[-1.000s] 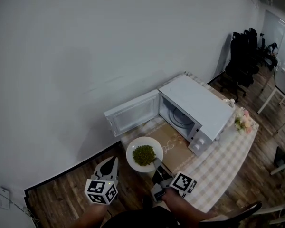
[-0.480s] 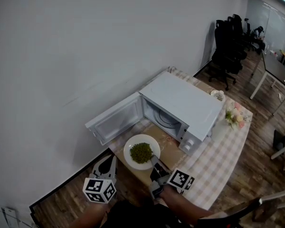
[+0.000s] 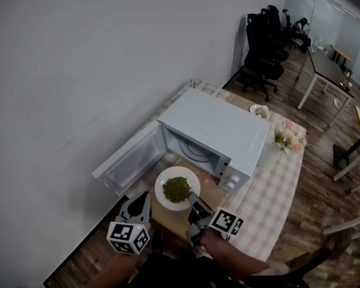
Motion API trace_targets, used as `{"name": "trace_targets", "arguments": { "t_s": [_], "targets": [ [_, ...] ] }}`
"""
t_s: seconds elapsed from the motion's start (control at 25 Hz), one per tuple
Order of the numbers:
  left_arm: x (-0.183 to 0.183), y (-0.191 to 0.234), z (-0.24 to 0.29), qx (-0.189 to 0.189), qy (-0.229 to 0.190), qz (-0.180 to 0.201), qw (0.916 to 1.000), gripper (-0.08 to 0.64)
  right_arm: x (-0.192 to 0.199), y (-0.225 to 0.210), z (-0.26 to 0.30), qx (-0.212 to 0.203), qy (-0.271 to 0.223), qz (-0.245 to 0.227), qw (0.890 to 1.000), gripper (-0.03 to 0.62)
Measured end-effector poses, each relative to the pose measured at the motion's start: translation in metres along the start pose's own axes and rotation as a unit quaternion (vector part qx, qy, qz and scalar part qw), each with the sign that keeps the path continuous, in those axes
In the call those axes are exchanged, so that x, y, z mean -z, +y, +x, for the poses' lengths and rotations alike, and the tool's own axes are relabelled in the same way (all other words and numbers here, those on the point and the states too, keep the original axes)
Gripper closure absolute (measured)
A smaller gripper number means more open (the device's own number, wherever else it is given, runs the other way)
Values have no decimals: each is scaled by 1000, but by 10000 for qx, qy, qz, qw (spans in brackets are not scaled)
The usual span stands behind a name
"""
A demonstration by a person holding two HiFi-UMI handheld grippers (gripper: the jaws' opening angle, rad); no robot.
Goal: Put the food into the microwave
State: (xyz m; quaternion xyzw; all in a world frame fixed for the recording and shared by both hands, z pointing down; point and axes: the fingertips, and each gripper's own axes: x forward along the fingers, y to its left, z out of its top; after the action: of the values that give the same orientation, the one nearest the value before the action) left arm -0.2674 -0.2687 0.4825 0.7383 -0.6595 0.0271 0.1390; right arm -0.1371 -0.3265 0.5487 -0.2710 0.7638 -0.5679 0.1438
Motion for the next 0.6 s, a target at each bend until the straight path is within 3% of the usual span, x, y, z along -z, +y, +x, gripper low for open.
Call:
{"name": "trace_targets", "arguments": {
  "t_s": [0.6],
  "targets": [
    [6, 43, 78, 898, 469, 272, 9945, 552, -36, -32, 53, 684, -1235, 217, 9897, 569]
  ]
}}
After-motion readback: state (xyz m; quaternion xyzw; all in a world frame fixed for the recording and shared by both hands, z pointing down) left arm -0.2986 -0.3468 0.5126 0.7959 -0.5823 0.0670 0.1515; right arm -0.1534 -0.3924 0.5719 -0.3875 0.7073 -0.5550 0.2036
